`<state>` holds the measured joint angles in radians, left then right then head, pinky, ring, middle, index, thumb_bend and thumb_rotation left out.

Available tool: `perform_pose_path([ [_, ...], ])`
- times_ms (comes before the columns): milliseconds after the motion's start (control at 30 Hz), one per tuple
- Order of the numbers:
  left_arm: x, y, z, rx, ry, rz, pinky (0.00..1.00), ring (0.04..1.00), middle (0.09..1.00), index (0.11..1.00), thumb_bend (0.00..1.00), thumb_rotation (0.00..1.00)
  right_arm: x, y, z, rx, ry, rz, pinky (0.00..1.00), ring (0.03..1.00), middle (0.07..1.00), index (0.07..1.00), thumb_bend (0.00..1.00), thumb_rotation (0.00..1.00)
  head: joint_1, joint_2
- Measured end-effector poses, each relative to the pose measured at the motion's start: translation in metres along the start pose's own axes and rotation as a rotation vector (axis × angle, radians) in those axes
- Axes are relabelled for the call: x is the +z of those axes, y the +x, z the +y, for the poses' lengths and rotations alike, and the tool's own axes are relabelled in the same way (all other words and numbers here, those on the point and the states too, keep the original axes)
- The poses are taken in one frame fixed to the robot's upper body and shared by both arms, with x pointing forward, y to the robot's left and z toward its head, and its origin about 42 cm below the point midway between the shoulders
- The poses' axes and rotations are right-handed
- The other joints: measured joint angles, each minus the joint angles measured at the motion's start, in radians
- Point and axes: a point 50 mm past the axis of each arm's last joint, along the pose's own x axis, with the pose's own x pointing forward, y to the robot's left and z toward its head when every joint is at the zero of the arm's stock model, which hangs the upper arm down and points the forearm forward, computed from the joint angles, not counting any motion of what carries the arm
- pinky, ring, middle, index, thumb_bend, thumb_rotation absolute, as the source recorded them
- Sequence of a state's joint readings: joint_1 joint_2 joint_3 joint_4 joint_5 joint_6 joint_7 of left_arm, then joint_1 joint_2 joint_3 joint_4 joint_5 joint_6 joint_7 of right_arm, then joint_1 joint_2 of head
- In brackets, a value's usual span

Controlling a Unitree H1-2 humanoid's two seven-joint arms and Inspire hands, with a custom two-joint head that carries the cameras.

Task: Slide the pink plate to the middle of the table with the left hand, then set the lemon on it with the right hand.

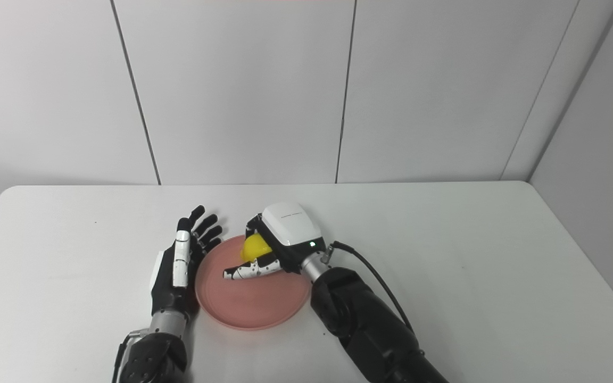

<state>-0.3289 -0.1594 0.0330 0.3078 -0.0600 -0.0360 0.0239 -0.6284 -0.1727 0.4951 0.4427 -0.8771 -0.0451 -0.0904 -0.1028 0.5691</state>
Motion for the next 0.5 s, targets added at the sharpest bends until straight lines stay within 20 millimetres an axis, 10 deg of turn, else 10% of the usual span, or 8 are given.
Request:
perform_pose_path([
  [500, -0.0013, 0.0045, -0.0015, -0.001, 0.003, -0.007, 0.88, 0.868, 0.872, 0.901, 0.75, 0.98, 0.0061, 0.0009, 0.0015, 0.015, -0.03, -0.027, 0.17, 0.221, 0.283, 0.337, 0.62, 0.66, 0.0, -0.005],
])
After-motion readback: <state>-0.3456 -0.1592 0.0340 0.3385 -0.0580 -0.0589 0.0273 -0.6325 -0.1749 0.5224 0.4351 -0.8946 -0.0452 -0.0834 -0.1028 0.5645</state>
